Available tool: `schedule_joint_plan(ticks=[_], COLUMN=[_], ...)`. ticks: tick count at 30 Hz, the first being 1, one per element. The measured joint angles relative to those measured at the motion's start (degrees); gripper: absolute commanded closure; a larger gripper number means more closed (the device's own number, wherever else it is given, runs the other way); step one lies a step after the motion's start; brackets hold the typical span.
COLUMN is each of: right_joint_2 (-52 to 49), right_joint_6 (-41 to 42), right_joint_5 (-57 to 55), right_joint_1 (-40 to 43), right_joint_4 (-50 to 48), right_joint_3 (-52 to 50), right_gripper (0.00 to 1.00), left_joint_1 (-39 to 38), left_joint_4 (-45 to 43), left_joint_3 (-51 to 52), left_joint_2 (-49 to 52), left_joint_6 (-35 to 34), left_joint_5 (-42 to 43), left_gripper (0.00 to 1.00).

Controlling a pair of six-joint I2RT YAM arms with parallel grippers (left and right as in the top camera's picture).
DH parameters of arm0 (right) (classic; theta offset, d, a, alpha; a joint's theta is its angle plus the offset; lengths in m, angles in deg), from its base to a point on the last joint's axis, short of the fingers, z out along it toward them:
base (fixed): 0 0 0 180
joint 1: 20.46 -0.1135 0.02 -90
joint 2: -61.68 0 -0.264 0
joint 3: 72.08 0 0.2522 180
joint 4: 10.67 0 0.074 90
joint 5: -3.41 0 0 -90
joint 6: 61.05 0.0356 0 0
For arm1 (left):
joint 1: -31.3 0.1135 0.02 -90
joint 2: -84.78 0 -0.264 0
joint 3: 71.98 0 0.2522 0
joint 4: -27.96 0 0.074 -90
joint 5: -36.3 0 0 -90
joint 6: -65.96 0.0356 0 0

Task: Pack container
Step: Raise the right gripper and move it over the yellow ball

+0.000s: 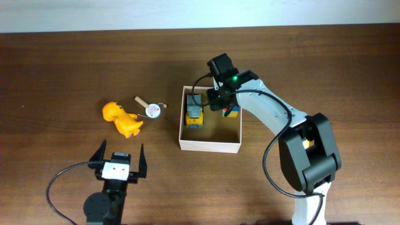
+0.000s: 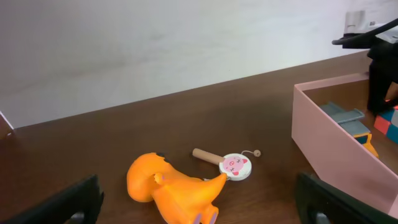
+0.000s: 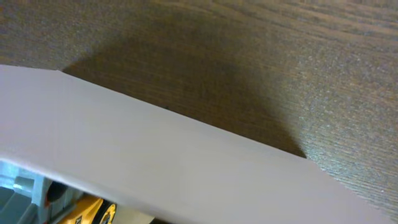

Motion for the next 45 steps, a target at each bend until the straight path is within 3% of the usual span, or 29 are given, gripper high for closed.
schedule_joint_plan(ticks=[7, 11, 14, 18, 22, 33, 45], right_joint_2=[0.0, -0.2, -0.1, 0.5, 1.5, 3.3, 19.2], right_joint_6=[-1.2, -1.2, -1.3, -1.5, -2.2, -2.0, -2.2], right_joint_5=[1.3, 3.1, 3.5, 3.5, 2.6, -2.3, -4.1], right_joint_1=[0.0, 0.0, 0.0, 0.0, 1.1, 17.9, 35.2], right_joint_4=[4.1, 12.4, 18.8, 26.8, 33.6, 48.2, 55.8], right_joint_3=[1.2, 7.6, 14.4, 22.6, 27.3, 28.7, 28.9], right_gripper=[0.91, 0.91, 0.77, 0.38, 0.20, 0.16, 0.12], left_joint_1=[0.0, 0.0, 0.0, 0.0, 0.0, 0.0, 0.0], left_joint_4=[0.0, 0.0, 0.0, 0.0, 0.0, 0.0, 0.0], left_joint_3=[0.0, 0.0, 0.0, 0.0, 0.0, 0.0, 0.0], left_joint_2=[0.0, 0.0, 0.0, 0.0, 0.0, 0.0, 0.0], left_joint_6=[0.0, 0.0, 0.0, 0.0, 0.0, 0.0, 0.0], left_joint_5=[0.0, 0.0, 0.0, 0.0, 0.0, 0.0, 0.0], left_gripper=[0.01, 0.01, 0.01, 0.01, 0.01, 0.01, 0.01])
